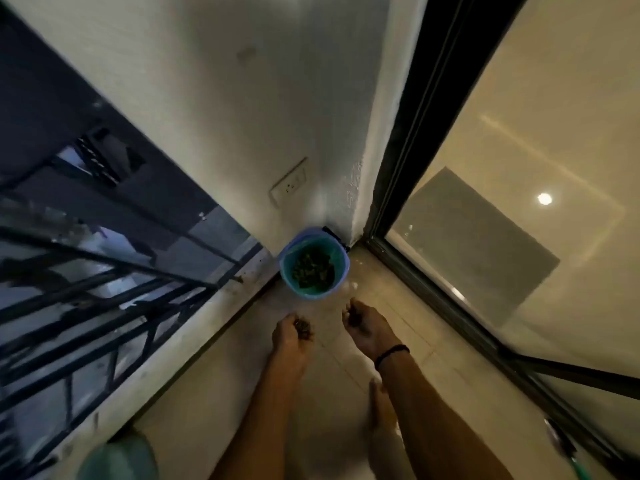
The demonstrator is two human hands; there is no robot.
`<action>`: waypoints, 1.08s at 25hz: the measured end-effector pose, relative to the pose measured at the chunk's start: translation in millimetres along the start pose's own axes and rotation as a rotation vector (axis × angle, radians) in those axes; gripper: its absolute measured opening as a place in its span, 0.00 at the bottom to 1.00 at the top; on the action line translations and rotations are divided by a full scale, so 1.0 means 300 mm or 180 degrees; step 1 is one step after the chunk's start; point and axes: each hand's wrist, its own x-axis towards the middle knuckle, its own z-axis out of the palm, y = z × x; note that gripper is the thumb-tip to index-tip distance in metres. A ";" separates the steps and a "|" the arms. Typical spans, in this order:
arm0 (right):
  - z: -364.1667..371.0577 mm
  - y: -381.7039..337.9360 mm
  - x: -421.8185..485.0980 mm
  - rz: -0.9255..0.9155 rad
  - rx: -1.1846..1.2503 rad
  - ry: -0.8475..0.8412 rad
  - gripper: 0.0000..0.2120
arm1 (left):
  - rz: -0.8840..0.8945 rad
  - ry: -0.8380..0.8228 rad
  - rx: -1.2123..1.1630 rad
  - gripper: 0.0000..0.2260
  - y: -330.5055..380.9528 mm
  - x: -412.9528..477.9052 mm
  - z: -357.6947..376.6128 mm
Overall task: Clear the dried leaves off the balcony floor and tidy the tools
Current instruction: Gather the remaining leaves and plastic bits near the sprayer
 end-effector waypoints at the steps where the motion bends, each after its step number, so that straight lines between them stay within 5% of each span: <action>1: 0.050 -0.006 0.128 -0.0042 0.0097 0.0081 0.06 | 0.0016 -0.0014 0.0032 0.11 0.031 0.135 0.048; 3: 0.130 0.001 0.425 -0.0134 0.0345 0.0108 0.06 | 0.0097 -0.0072 0.0208 0.09 0.073 0.445 0.137; 5: 0.175 0.024 0.677 -0.0222 0.0624 -0.0244 0.19 | 0.0125 -0.0292 0.0512 0.07 0.097 0.703 0.190; 7: 0.182 0.062 0.883 -0.0184 0.0926 -0.0670 0.30 | 0.0023 -0.0438 0.1017 0.15 0.103 0.885 0.218; 10: 0.178 0.112 0.984 -0.0351 0.1069 -0.0420 0.24 | 0.0106 -0.0306 0.1552 0.19 0.112 0.962 0.238; 12: 0.161 0.147 0.917 -0.0374 0.1125 0.0227 0.10 | -0.0078 -0.0320 0.1864 0.14 0.146 0.924 0.197; 14: 0.109 0.169 0.810 -0.0382 0.1405 0.0430 0.05 | -0.0675 -0.1542 0.2045 0.12 0.145 0.891 0.124; 15: 0.075 0.170 0.744 -0.0382 0.1545 0.0402 0.06 | -0.0817 -0.1611 0.2195 0.09 0.124 0.880 0.105; 16: 0.027 0.180 0.689 -0.0418 0.1677 0.0368 0.07 | -0.0785 -0.1257 0.2446 0.03 0.080 0.870 0.096; 18: -0.111 0.207 0.567 -0.0559 0.1790 0.0318 0.07 | -0.0057 -0.0486 0.3235 0.08 -0.058 0.795 0.097; 27: -1.113 0.430 0.045 -0.1401 0.2129 0.1001 0.04 | 0.0599 -0.1356 0.4836 0.07 -1.011 0.282 0.074</action>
